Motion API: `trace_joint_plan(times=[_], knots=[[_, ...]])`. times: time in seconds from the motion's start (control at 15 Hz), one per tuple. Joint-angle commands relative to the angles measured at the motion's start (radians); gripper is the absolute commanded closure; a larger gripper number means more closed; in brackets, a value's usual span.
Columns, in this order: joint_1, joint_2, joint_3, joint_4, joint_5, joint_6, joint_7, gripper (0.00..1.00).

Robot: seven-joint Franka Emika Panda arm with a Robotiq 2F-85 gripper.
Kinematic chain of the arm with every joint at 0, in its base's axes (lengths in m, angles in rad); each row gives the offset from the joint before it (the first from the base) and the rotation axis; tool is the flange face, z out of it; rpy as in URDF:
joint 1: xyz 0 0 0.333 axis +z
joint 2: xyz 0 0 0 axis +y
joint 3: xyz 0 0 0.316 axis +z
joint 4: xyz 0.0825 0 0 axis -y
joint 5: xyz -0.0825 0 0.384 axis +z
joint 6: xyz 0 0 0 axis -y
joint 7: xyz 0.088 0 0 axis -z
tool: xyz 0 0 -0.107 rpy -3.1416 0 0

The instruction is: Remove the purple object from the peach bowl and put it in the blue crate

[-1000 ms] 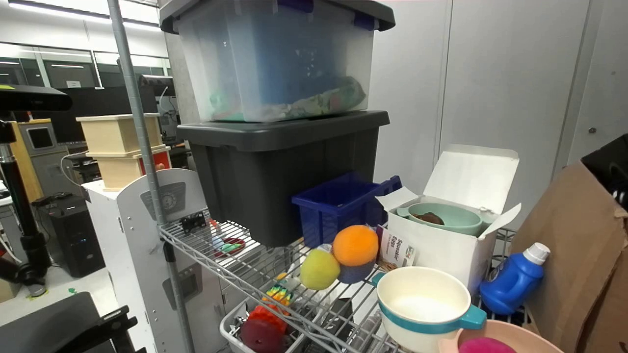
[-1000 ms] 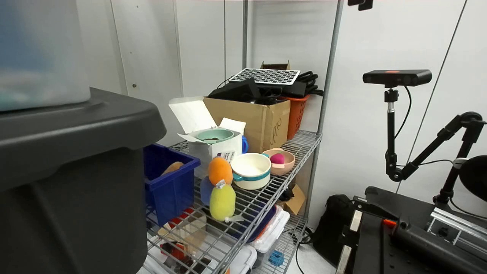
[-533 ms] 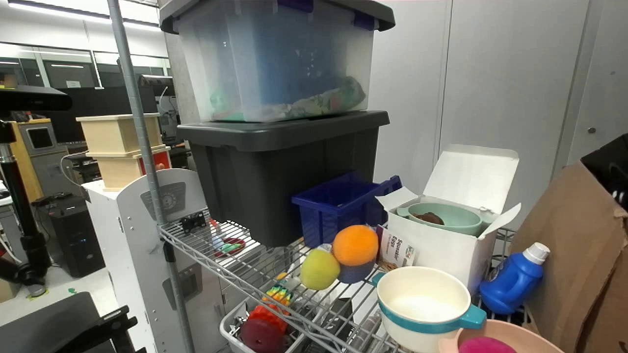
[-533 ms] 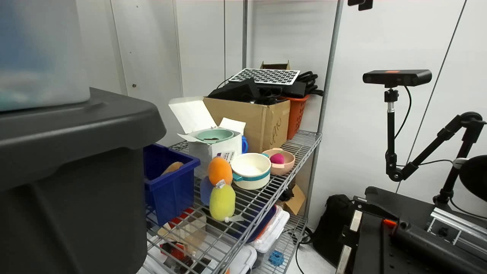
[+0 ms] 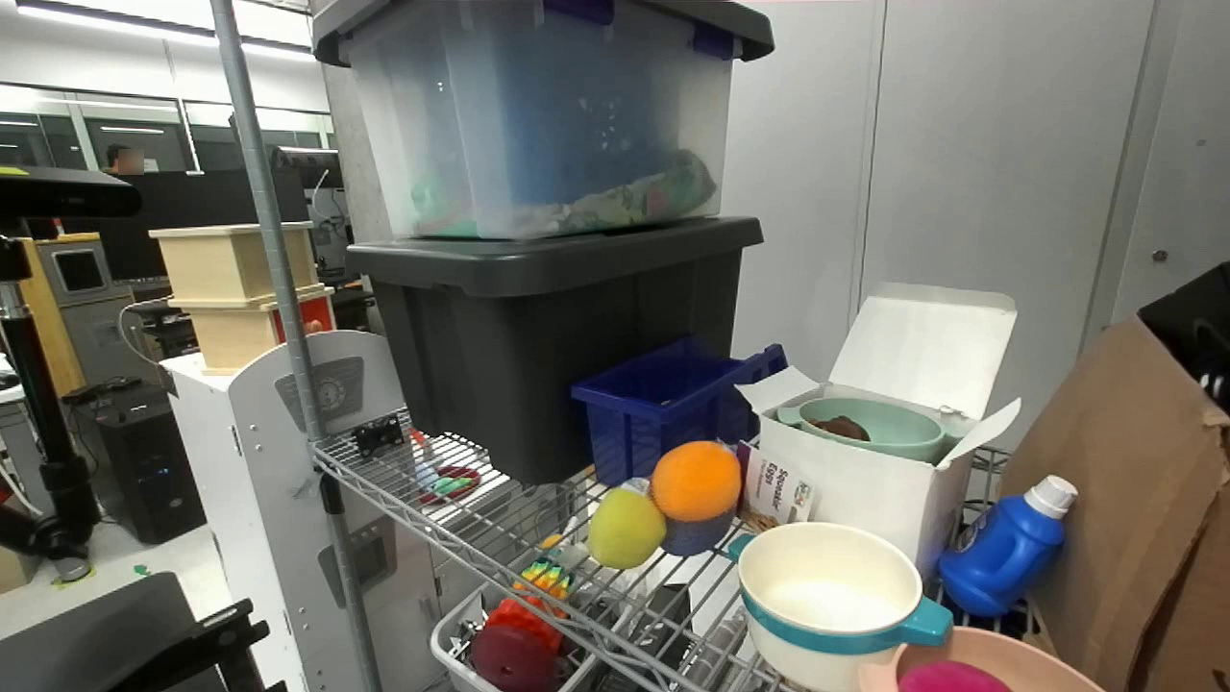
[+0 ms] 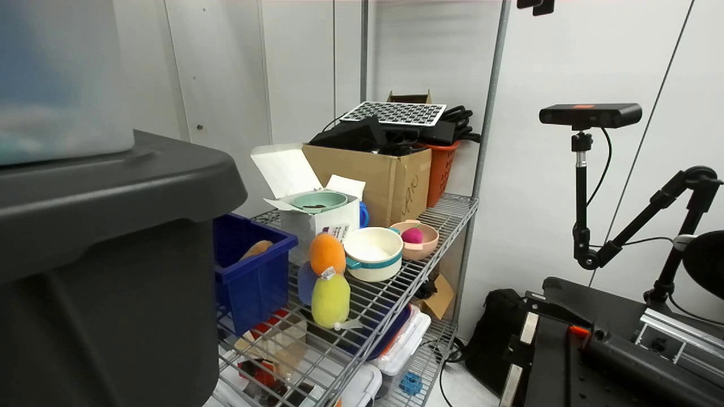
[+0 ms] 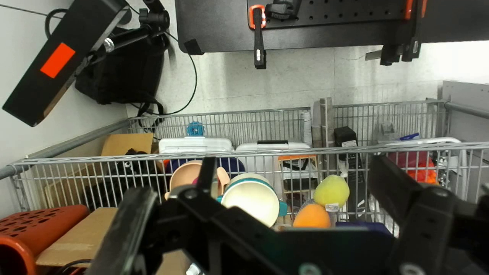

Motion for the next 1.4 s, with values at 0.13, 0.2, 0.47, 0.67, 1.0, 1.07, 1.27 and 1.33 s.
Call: trace_joint_plan(times=[0.13,0.2,0.47,0.67,1.0,1.07,1.27,1.33], knots=[[0.009,0.001,-0.008,0.002,-0.002,-0.003,0.002,0.0],[0.009,0.001,-0.008,0.002,-0.002,-0.003,0.002,0.0],[0.009,0.024,-0.005,0.017,-0.004,0.005,0.014,0.0],[0.009,0.106,0.0,0.057,-0.005,0.062,0.052,0.0],[0.008,0.28,-0.005,0.123,0.001,0.208,0.072,0.0],[0.007,0.336,-0.006,0.137,-0.011,0.249,0.081,0.0],[0.003,0.47,-0.016,0.185,-0.009,0.324,0.079,0.0],[0.001,0.511,-0.023,0.195,-0.019,0.361,0.083,0.0]])
